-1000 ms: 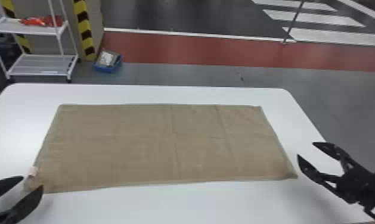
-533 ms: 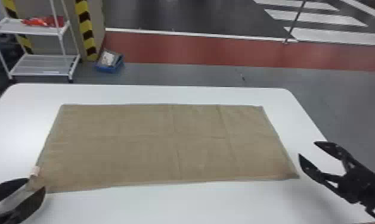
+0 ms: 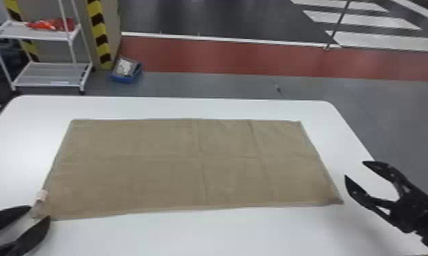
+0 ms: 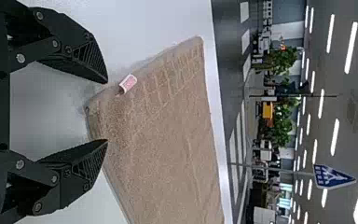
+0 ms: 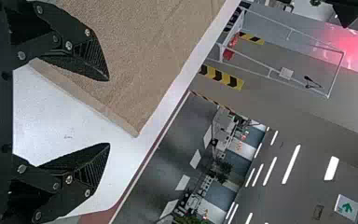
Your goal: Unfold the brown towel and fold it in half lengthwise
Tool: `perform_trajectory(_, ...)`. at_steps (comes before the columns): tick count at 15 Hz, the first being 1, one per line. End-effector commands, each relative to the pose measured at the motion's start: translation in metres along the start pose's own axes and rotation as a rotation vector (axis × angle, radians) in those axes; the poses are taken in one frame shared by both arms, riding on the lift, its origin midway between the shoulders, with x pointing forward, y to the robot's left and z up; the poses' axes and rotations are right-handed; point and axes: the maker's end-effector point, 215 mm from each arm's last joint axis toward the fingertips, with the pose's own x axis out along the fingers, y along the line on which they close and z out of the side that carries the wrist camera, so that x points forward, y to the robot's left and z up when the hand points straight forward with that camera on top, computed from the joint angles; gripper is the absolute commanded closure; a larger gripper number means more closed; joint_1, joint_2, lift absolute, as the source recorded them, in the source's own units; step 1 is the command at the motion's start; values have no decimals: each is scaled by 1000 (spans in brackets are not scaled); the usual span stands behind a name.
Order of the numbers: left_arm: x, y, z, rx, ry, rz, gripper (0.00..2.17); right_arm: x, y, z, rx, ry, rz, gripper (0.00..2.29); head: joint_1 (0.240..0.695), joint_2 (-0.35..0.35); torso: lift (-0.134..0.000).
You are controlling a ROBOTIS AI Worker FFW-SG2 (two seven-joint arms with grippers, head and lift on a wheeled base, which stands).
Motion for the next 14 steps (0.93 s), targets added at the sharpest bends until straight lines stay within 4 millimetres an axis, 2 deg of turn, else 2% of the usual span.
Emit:
perform_trajectory(1,-1,3,-4,1,9,5,518,-1,-1,0,-1,1,-2,461,695,-140,-125)
perform_trajectory(2,0,5,-4,2,11,9,518,-1,-2,1,-1,-1,-3,461,695,-140,-125)
perform_trajectory(3,-1,6,-3,-2,6,10,616,-1,-2,2,1,-6,-3,461,695,-138,-125)
perform_trajectory(4,-2,7,0,-9,-4,13,890,-2,-1,1,2,-5,-3,461,695,-137,-125)
perform_trajectory(5,-4,9,1,-13,-8,14,994,-2,-1,0,2,-4,-2,461,695,-134,-125)
perform_trajectory(8,-4,6,8,-15,-25,8,998,-3,1,-2,-6,4,2,461,695,-131,-125)
perform_trajectory(9,-5,4,13,-10,-33,5,1116,-2,5,-4,-25,14,14,461,695,-131,-125)
perform_trajectory(10,-7,2,16,-8,-39,6,1349,-1,12,-5,-60,18,36,461,695,-132,-125)
perform_trajectory(13,-9,1,26,5,-53,4,1349,-5,25,-14,-82,21,89,461,695,-127,-125)
perform_trajectory(14,-10,2,27,7,-54,5,1352,-8,22,-16,-64,17,83,461,695,-125,-125)
